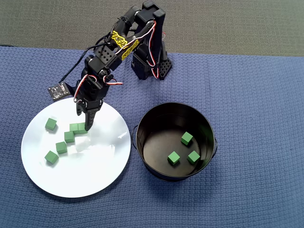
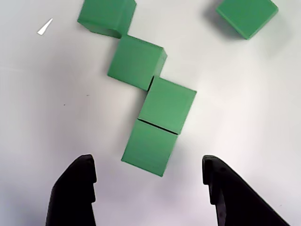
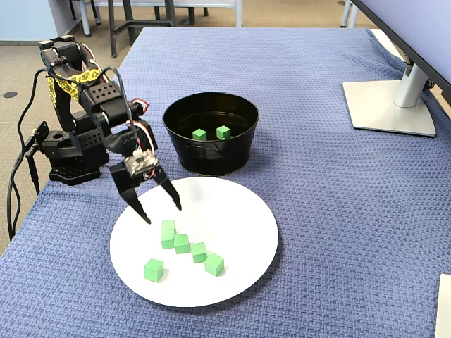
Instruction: Pick up the green cubes from the white plate and place them in the black recipient
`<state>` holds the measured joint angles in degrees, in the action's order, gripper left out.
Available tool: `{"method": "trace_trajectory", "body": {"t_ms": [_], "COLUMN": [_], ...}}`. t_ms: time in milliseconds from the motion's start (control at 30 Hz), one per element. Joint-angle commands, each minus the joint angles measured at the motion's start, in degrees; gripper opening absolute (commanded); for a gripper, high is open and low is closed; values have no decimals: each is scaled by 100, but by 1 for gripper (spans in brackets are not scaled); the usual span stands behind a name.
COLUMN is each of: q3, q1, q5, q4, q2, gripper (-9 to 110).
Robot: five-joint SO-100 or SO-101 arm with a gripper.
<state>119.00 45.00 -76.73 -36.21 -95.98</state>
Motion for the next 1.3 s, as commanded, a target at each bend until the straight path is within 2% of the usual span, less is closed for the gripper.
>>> {"method": "trace_trajectory", "body": {"t_ms": [0, 200, 867, 1033, 1167, 1267], "q3": [-114, -457, -940, -1116, -1134, -1055], "q1": [62, -88, -281, -325, -334, -334], "q5": [255, 932, 1705, 1942, 2004, 2021], "q4": [114, -44, 0, -53, -53, 9], "q2": [79, 404, 1063, 1222, 1248, 1213], "gripper": [21, 20, 17, 14, 2, 0]}}
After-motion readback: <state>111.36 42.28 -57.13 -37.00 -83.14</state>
